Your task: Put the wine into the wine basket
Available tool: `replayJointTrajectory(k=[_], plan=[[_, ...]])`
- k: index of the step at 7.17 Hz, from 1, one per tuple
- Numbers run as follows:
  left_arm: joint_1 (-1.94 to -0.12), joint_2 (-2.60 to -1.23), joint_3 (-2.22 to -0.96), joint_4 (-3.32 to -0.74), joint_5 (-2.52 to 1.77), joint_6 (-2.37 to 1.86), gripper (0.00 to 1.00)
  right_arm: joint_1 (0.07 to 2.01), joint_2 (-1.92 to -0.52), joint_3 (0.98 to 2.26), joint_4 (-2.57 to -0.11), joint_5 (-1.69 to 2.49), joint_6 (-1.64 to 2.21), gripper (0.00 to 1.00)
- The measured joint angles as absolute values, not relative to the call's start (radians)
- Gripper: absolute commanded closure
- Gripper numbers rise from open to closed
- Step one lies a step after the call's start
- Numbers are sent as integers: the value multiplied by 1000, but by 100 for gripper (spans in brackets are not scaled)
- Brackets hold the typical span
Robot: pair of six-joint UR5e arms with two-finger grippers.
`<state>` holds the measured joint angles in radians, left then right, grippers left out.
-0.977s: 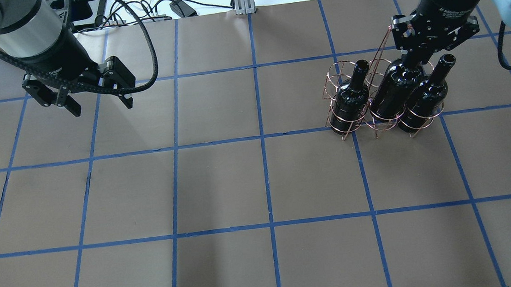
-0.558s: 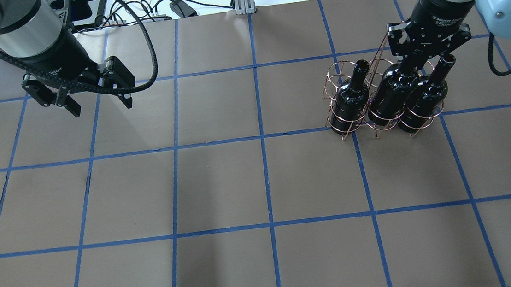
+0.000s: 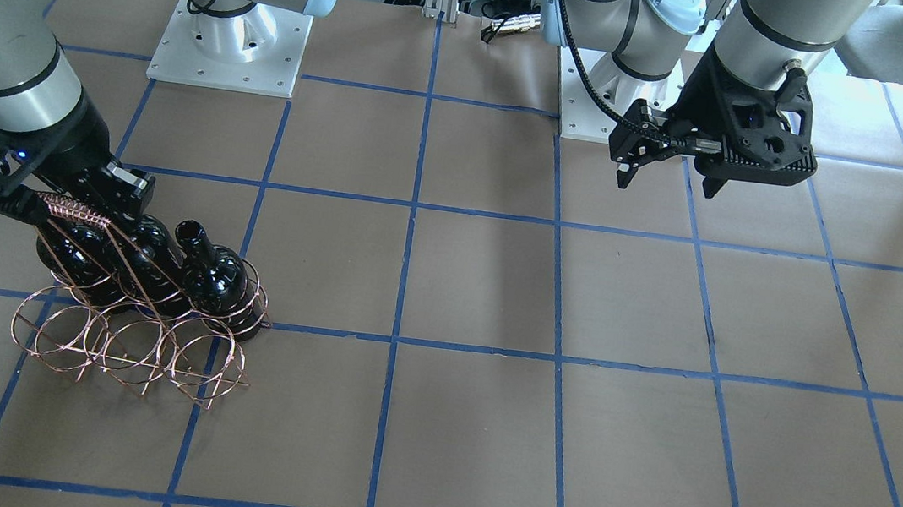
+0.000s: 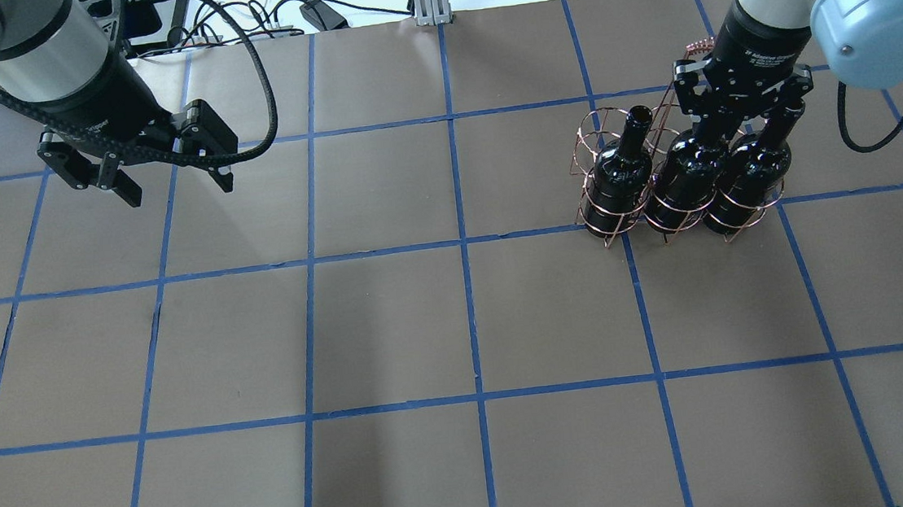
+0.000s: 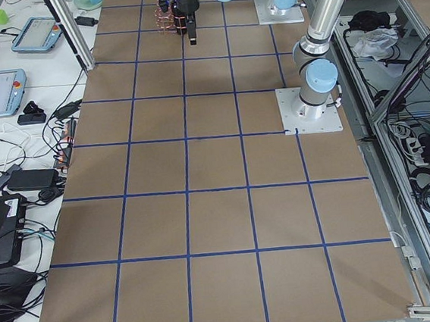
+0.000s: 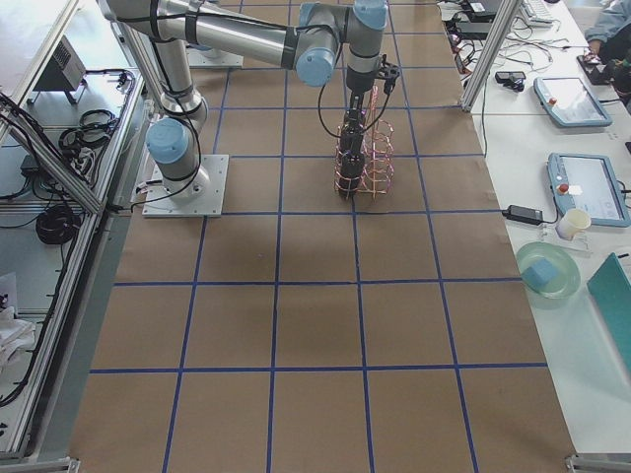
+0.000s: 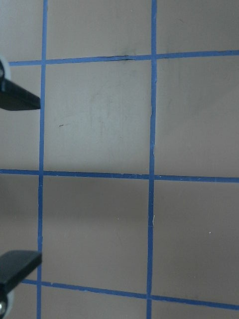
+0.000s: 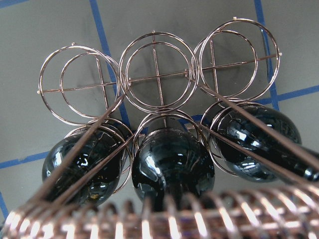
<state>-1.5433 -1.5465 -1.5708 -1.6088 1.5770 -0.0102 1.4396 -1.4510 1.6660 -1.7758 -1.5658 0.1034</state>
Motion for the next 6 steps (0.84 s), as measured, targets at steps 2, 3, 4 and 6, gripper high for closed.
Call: replayJointTrajectory(k=[2, 3, 4, 6], plan=[[-1543, -1547, -1571, -1612, 1577, -11, 0, 1440, -1442, 1673, -1785, -1567, 107, 100], [-1543, -1546, -1571, -1612, 1577, -10, 0, 1439, -1434, 1675, -1789, -1567, 109, 64], [-1543, -1546, -1571, -1612, 1578, -10, 0, 1439, -1426, 1676, -1792, -1568, 115, 13], [-1543, -1546, -1571, -1612, 1580, -9, 0, 1439, -1425, 1667, -1796, -1567, 150, 1]])
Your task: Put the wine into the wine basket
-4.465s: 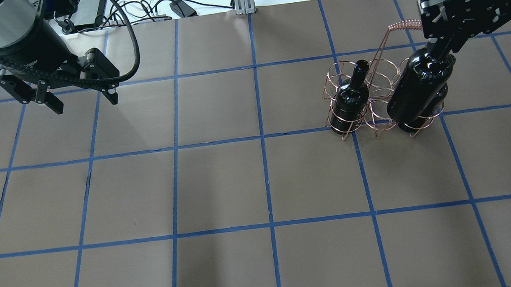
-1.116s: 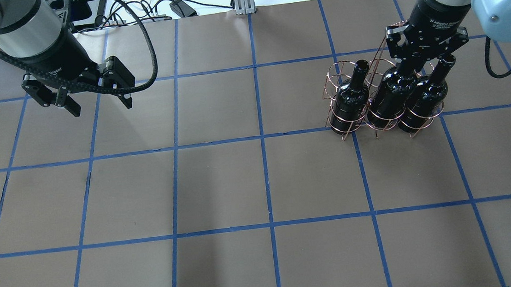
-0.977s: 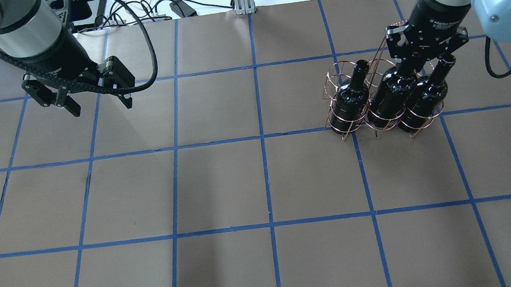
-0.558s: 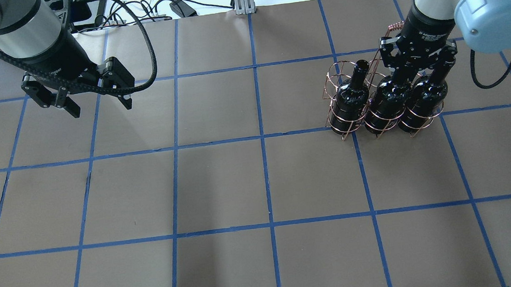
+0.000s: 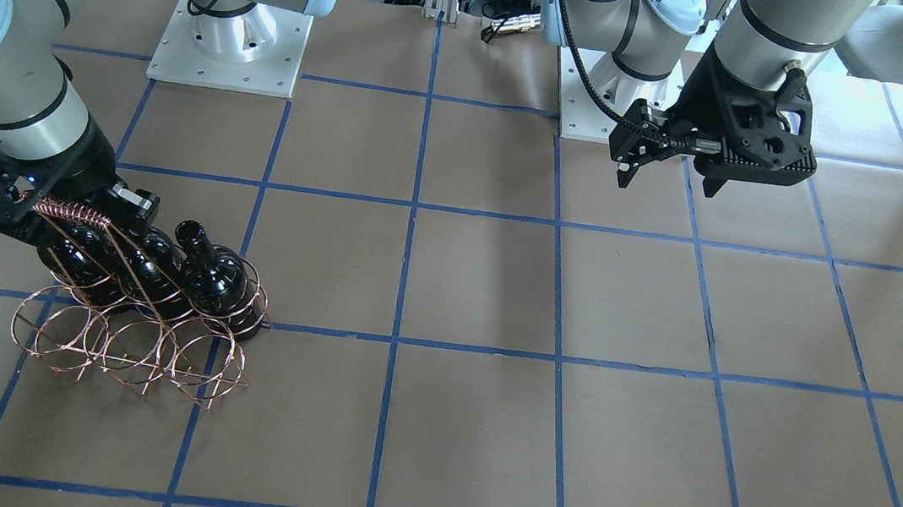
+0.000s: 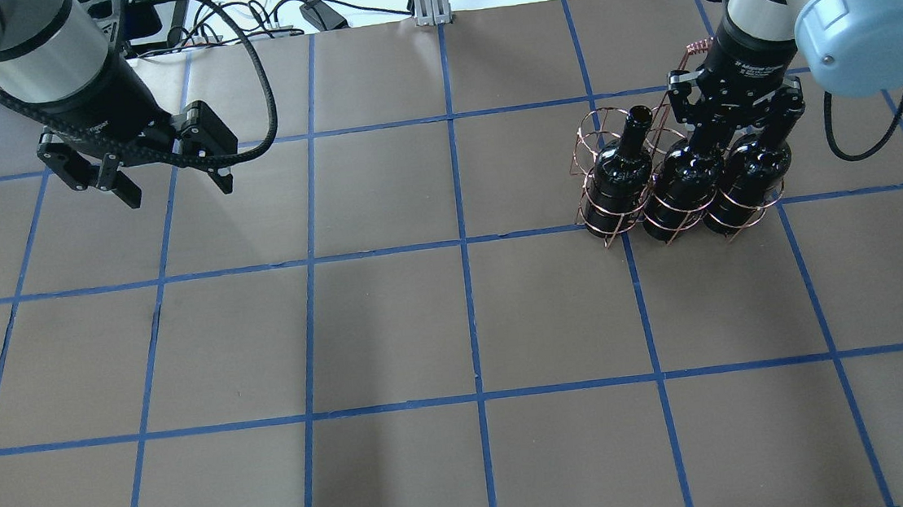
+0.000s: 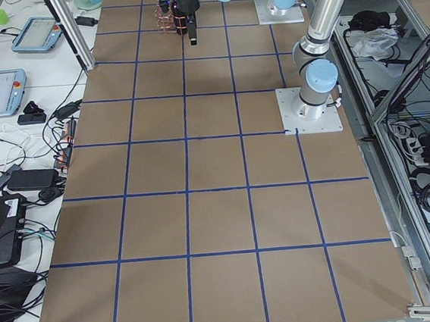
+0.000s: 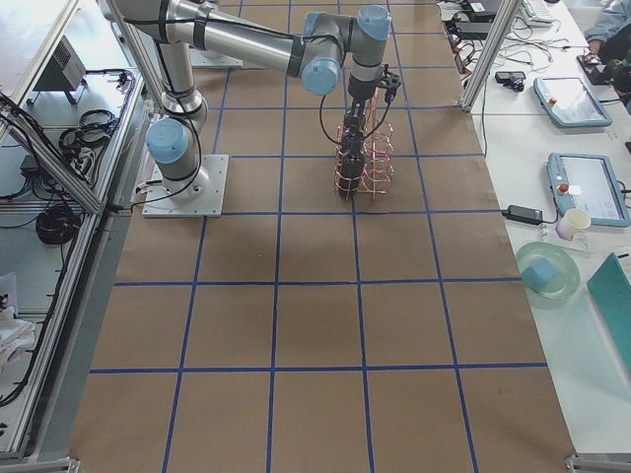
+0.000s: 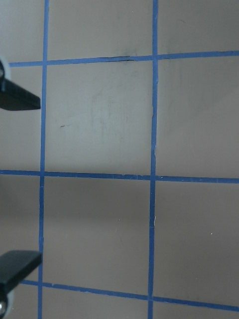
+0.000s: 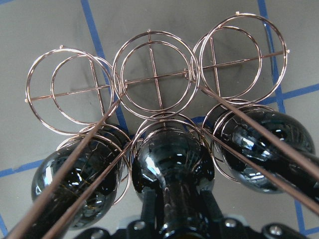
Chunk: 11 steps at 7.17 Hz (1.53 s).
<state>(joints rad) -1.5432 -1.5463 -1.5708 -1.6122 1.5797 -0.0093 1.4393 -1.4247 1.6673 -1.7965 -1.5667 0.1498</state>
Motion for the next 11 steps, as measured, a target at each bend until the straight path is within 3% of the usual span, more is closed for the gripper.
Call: replayJointTrajectory(k=[5, 11], plan=[[-1543, -1548, -1571, -1612, 1585, -8, 0, 1516, -1517, 1519, -1607, -1565, 187, 1], [-1543, -1546, -1571, -1610, 1581, -7, 0, 1586, -1639, 1499, -1468, -1565, 69, 0]])
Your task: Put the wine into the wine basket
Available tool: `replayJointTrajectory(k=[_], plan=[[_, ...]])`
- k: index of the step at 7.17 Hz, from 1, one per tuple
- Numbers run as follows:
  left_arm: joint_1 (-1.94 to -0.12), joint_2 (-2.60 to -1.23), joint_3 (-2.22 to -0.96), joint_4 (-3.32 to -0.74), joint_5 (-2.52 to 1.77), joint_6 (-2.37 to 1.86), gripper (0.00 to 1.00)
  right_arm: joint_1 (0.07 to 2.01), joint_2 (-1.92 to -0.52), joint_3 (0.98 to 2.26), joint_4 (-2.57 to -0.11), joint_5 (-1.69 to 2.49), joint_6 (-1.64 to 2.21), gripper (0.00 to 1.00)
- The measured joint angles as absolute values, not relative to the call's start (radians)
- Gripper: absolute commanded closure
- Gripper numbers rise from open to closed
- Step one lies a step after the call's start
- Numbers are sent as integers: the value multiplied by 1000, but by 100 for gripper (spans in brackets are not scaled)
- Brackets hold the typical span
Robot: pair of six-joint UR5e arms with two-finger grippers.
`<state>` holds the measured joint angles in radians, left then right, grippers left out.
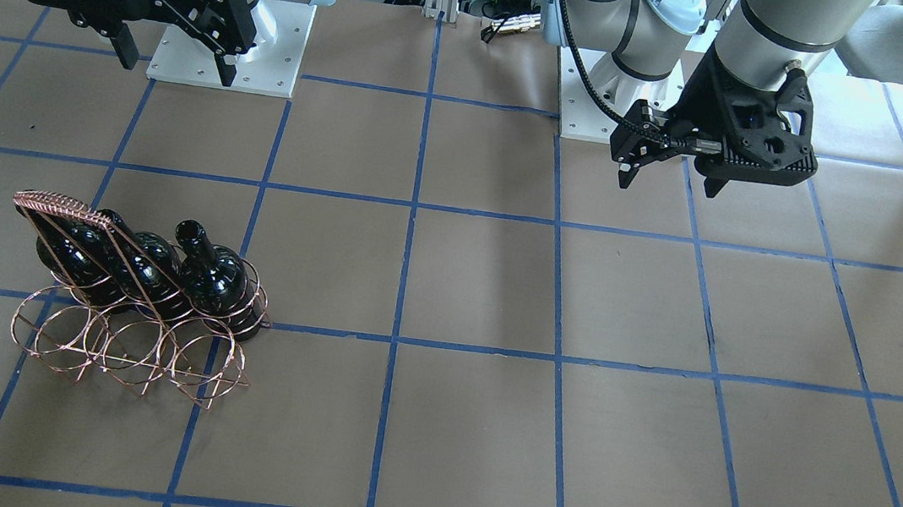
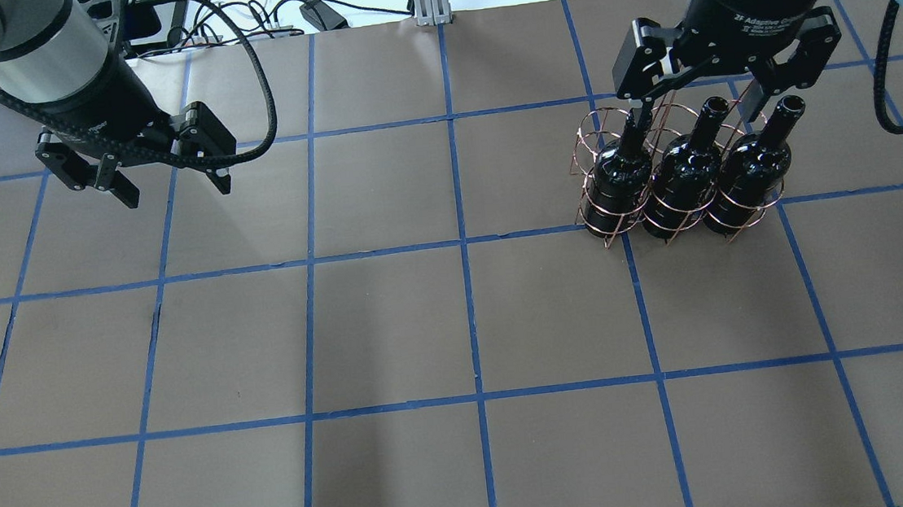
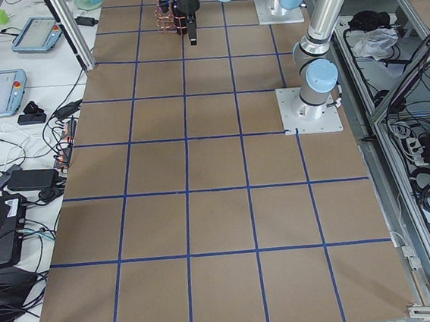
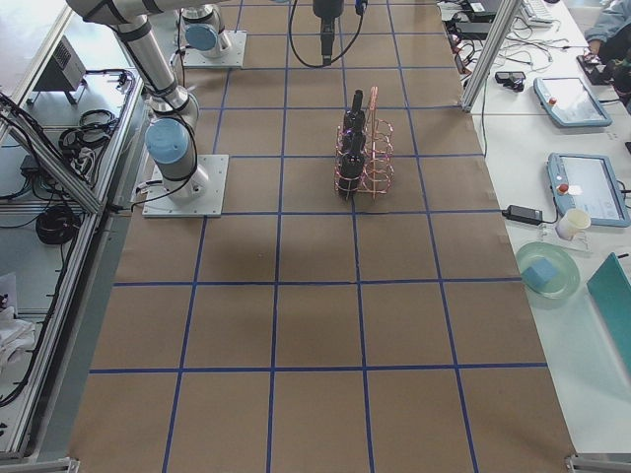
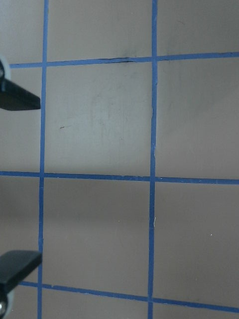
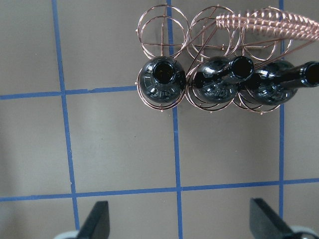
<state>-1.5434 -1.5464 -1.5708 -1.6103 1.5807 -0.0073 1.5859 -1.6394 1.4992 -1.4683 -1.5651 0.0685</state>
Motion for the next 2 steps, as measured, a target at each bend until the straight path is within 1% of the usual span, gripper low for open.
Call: replayJointTrajectory(k=[2], plan=[[-1545, -1546, -1571, -1609, 1582, -7, 0, 1556, -1642, 1496, -1474, -1560, 49, 0]])
